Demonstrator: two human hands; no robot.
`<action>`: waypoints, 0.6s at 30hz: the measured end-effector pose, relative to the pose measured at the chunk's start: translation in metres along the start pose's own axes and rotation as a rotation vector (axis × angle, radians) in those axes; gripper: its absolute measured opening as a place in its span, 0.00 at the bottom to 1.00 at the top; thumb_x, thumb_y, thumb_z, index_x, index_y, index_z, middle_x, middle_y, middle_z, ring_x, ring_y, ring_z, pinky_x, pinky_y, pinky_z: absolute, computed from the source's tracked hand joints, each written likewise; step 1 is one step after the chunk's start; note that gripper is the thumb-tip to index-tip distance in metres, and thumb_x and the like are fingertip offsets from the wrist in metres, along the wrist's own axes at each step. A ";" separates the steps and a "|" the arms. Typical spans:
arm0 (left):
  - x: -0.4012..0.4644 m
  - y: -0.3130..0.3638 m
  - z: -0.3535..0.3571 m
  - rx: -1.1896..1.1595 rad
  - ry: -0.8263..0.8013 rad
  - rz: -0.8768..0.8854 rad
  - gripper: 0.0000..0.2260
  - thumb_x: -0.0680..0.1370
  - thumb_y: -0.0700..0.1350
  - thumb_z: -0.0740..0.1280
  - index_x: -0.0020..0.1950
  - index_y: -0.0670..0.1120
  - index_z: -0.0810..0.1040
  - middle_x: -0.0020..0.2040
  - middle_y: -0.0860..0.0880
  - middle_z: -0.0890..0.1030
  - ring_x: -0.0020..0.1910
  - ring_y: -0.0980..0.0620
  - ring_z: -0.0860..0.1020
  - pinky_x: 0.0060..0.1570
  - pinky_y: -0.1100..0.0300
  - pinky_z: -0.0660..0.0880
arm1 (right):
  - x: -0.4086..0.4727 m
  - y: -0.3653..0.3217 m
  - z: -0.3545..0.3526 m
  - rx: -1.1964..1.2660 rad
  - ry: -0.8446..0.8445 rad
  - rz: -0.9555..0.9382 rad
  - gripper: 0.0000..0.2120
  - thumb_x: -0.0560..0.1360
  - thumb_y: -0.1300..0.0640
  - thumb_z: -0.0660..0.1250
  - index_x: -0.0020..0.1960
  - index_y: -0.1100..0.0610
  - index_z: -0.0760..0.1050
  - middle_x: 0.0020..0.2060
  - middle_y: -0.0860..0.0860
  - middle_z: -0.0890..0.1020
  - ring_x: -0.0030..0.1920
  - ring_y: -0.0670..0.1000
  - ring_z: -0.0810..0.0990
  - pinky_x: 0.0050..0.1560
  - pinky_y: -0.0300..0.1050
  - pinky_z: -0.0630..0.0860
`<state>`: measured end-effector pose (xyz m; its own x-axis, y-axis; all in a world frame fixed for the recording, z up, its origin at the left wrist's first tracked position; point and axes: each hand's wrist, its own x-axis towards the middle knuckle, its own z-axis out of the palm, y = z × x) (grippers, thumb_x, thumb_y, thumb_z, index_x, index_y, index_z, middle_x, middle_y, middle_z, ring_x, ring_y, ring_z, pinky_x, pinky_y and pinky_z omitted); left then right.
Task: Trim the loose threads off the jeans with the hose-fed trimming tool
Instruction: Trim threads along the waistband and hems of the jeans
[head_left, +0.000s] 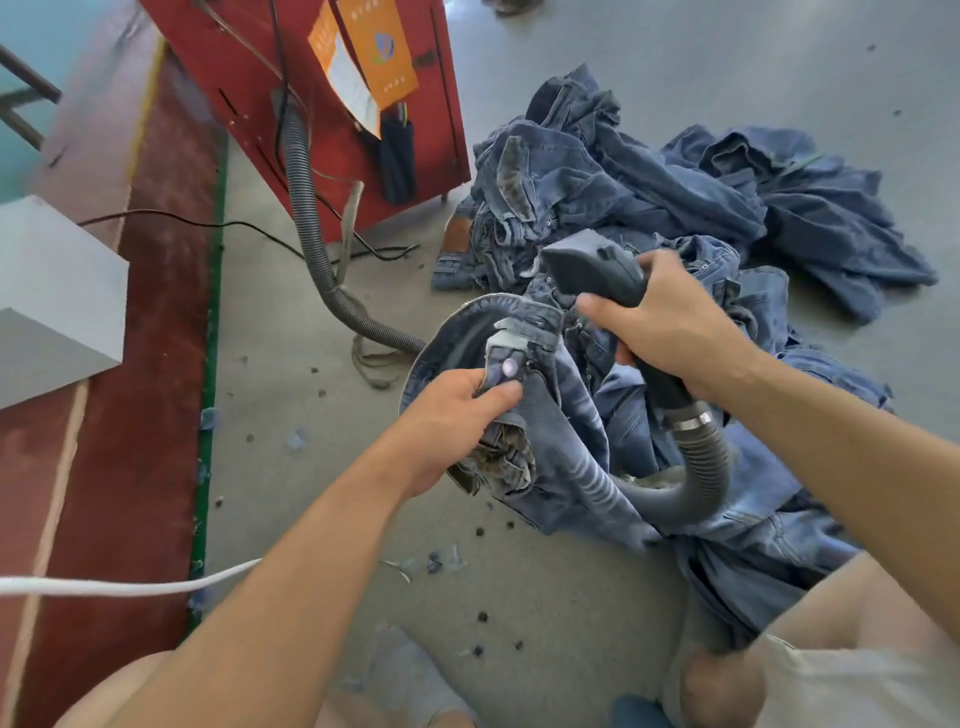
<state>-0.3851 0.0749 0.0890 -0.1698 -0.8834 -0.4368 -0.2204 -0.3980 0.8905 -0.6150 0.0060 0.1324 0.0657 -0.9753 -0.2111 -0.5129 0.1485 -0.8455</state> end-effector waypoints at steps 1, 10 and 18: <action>0.001 -0.001 -0.003 -0.021 0.034 -0.019 0.12 0.80 0.51 0.67 0.53 0.44 0.84 0.53 0.40 0.86 0.55 0.38 0.84 0.64 0.33 0.75 | -0.003 0.000 -0.007 -0.072 -0.020 -0.073 0.17 0.79 0.45 0.72 0.59 0.51 0.69 0.33 0.50 0.84 0.28 0.49 0.82 0.32 0.42 0.76; 0.004 -0.006 -0.017 -0.244 -0.051 -0.051 0.11 0.85 0.43 0.62 0.59 0.48 0.84 0.57 0.42 0.86 0.56 0.43 0.84 0.58 0.46 0.80 | -0.019 -0.001 -0.029 -0.482 -0.483 -0.353 0.09 0.76 0.44 0.73 0.53 0.40 0.75 0.40 0.41 0.83 0.36 0.42 0.83 0.37 0.34 0.74; -0.005 -0.002 -0.027 -0.347 -0.092 -0.119 0.13 0.86 0.45 0.61 0.58 0.46 0.85 0.56 0.41 0.85 0.52 0.44 0.85 0.51 0.49 0.83 | -0.005 -0.007 -0.030 -0.336 -0.348 -0.396 0.07 0.78 0.46 0.73 0.51 0.45 0.76 0.35 0.44 0.83 0.30 0.44 0.82 0.32 0.32 0.73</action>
<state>-0.3577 0.0731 0.0925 -0.2511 -0.8061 -0.5358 0.0920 -0.5709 0.8159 -0.6373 0.0049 0.1546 0.5523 -0.8266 -0.1082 -0.6295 -0.3284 -0.7042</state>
